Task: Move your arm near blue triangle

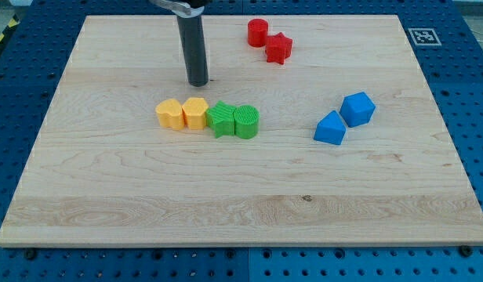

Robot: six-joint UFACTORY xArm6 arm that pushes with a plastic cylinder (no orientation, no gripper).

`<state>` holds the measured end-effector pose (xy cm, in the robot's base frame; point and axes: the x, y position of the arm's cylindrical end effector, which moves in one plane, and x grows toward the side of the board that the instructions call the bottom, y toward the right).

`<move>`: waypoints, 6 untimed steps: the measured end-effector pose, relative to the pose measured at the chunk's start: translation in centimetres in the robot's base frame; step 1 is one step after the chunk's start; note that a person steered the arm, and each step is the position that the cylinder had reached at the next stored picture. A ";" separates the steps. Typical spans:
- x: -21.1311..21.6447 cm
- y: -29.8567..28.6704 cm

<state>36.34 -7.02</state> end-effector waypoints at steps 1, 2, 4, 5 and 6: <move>0.0 0.2; 1.0 0.2; 2.1 0.2; 3.4 0.2; 4.1 2.0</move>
<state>40.43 -5.05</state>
